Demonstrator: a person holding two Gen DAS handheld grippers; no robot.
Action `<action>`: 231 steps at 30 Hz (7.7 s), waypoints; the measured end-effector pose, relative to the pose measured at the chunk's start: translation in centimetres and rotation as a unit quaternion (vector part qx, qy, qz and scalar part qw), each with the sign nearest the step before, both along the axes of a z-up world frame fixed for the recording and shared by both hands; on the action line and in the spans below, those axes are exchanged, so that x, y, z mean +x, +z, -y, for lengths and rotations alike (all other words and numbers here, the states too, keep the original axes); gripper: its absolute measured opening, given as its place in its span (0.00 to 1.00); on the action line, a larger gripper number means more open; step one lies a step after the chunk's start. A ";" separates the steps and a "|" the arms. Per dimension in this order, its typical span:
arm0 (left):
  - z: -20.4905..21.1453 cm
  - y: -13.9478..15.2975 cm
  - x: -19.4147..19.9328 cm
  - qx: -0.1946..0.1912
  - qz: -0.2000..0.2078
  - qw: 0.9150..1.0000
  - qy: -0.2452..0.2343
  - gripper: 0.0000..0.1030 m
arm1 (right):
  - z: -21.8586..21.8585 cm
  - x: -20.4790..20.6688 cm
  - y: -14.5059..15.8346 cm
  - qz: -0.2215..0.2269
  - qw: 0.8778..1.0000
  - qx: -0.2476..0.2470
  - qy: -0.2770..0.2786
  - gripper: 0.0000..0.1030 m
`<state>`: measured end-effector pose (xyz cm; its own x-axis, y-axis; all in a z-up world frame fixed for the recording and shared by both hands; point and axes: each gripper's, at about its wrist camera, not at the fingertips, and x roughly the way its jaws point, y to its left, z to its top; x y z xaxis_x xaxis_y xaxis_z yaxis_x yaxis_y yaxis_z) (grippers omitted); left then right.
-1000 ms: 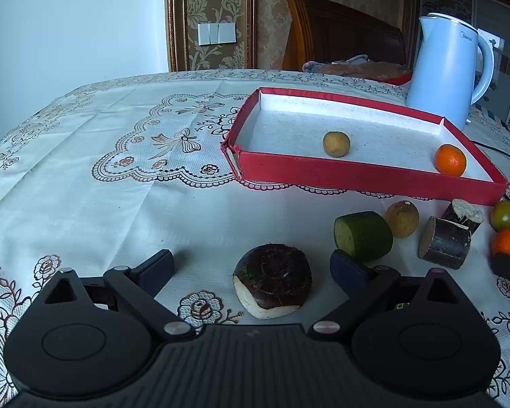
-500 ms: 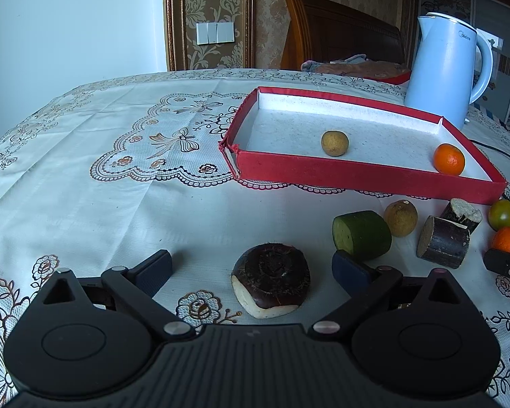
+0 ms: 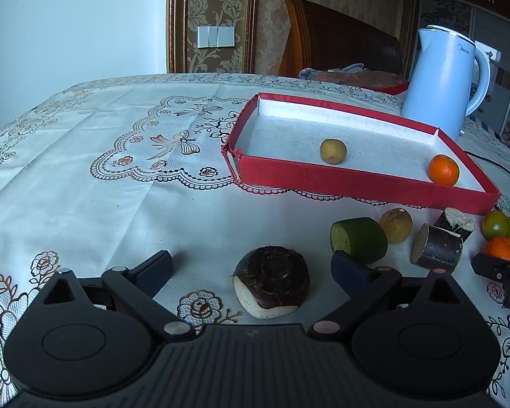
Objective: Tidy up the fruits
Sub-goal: 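Grasp the second tangerine with the right gripper while the left grasps the chocolate bun, then carry the tangerine and chocolate bun over the red tray with both grippers, then open the right gripper to drop the tangerine while the left releases the chocolate bun, then withdraw both tools from the tray toward the remaining items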
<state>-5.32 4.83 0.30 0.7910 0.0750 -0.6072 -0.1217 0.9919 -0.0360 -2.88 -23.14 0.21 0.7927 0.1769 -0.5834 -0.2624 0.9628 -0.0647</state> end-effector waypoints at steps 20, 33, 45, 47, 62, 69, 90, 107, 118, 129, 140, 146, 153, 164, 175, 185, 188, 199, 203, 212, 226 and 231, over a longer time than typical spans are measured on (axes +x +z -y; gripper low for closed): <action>0.5 0.2 -0.7 0.023 0.013 1.000 -0.006 0.54 | -0.3 -0.6 0.0 0.012 1.000 -0.007 0.011 0.40; 0.0 0.3 -1.0 0.007 0.022 1.000 -0.007 0.40 | -0.2 -0.8 0.1 0.018 1.000 -0.003 0.000 0.40; 0.0 0.6 -0.7 0.014 0.018 1.000 -0.010 0.40 | 0.3 -1.3 0.5 0.041 0.999 0.007 -0.009 0.40; -0.1 0.9 -0.8 0.015 0.022 1.000 -0.009 0.40 | 0.4 -1.4 0.6 0.043 0.999 0.007 -0.011 0.40; 2.6 4.1 0.9 0.032 0.062 0.997 -0.040 0.40 | 0.3 -0.8 3.0 0.074 0.997 0.007 -0.010 0.40; 4.2 4.9 2.8 0.028 0.068 0.996 -0.058 0.40 | -0.1 0.3 3.7 0.084 0.996 0.004 -0.012 0.40; 6.3 3.4 9.2 0.044 0.031 0.996 -0.070 0.40 | -1.9 7.7 3.0 0.039 0.999 0.000 -0.017 0.40; 5.6 2.1 12.5 0.043 0.013 0.998 -0.046 0.40 | -2.1 12.1 1.6 0.003 0.999 0.013 -0.047 0.40; 4.6 1.7 15.2 0.017 0.001 1.000 -0.024 0.40 | -2.4 15.4 1.0 0.000 0.997 0.010 -0.076 0.40; 4.3 1.7 15.5 0.014 -0.005 1.000 -0.017 0.41 | -2.5 15.3 0.8 0.006 0.997 0.015 -0.076 0.45; 4.5 1.8 15.0 0.028 0.000 0.999 -0.022 0.44 | -2.8 14.5 1.0 0.024 0.997 0.008 -0.073 0.71; 4.0 1.8 14.4 0.020 0.007 0.999 -0.024 0.45 | -3.0 13.9 1.2 0.041 0.997 0.003 -0.072 0.77; 3.4 2.3 12.8 0.012 0.028 0.999 -0.023 0.45 | -2.9 13.6 1.3 0.039 0.997 0.010 -0.067 0.77; 3.5 2.2 11.4 0.018 0.039 0.999 -0.024 0.45 | -3.0 13.0 1.3 0.046 0.997 0.006 -0.067 0.81; 2.8 2.3 9.3 0.009 0.050 0.999 -0.020 0.45 | -2.7 12.3 1.3 0.052 0.996 0.014 -0.069 0.89; 2.2 2.3 6.5 0.018 0.083 0.996 -0.014 0.59 | -2.2 11.0 1.3 0.053 0.996 0.024 -0.068 0.97; 1.7 2.5 5.7 0.013 0.095 0.995 -0.010 0.59 | -2.0 10.6 1.5 0.059 0.995 0.027 -0.071 0.99; -0.3 1.8 3.6 -0.049 0.070 0.995 -0.044 0.59 | -1.3 9.7 1.7 0.064 0.994 0.039 -0.075 1.00; 0.3 1.5 2.4 -0.051 0.066 0.994 -0.069 0.59 | -1.1 9.2 2.0 0.073 0.993 0.041 -0.079 1.00; 2.8 1.0 1.4 -0.004 0.057 0.993 -0.106 0.65 | 2.1 5.4 3.1 0.074 0.992 0.064 -0.083 1.00; 3.5 0.0 2.5 0.010 0.006 0.995 -0.101 0.66 | 9.5 -0.7 2.4 0.070 0.989 0.059 -0.117 1.00; 4.3 -0.1 2.6 0.034 0.003 0.994 -0.100 0.66 | 7.8 -1.5 1.8 0.075 0.994 0.018 -0.083 1.00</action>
<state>-2.74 0.55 0.20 0.7983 -0.0440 -0.6007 0.0786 0.9964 0.0315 -4.35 -30.94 2.01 0.8900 0.0547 -0.4527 -0.0899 0.9944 -0.0565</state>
